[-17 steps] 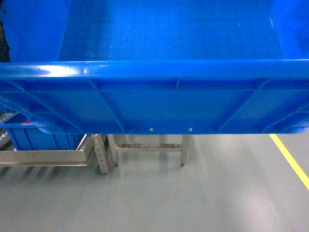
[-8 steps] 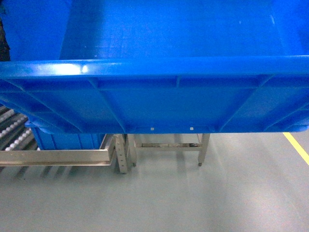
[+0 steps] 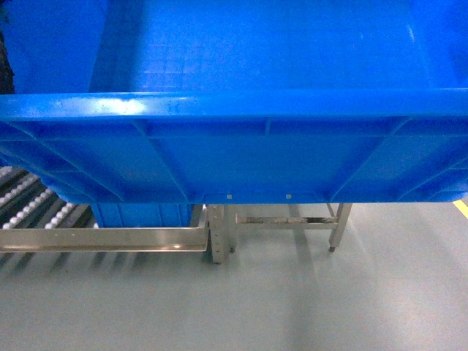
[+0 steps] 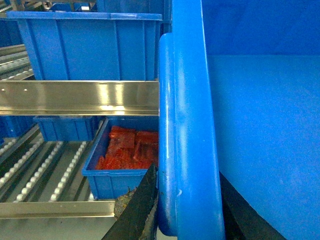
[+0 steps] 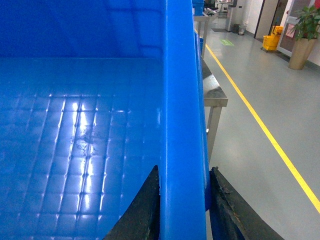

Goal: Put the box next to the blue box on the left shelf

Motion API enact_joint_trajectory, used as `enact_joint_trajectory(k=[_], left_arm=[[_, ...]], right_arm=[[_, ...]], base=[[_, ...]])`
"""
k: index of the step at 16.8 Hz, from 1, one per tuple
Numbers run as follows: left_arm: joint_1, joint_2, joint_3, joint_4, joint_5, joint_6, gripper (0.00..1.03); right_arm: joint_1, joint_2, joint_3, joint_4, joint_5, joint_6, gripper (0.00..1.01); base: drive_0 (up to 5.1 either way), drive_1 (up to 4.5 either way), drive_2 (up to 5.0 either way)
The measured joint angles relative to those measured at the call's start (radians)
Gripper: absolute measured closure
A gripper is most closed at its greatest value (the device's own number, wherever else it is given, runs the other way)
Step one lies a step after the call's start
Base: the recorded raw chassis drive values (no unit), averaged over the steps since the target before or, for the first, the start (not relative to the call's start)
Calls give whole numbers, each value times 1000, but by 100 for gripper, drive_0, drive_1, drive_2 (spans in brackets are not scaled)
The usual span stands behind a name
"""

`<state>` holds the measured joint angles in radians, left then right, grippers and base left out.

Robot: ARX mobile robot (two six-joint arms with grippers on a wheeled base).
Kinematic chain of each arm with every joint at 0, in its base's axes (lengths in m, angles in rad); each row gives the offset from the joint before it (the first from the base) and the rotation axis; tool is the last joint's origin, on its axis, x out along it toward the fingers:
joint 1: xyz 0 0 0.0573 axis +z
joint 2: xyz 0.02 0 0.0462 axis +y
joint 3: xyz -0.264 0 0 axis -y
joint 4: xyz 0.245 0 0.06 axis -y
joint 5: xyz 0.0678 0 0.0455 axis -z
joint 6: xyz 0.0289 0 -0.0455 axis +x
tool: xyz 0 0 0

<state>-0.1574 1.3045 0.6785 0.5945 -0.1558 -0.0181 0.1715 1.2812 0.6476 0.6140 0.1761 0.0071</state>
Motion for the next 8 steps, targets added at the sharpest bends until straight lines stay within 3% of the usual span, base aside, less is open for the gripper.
enact_joint_trajectory(k=[8], left_arm=[[0, 0, 0, 4, 0, 0, 83]], right_arm=[[0, 0, 0, 2, 1, 0, 80]], base=[[-508, 237, 237]])
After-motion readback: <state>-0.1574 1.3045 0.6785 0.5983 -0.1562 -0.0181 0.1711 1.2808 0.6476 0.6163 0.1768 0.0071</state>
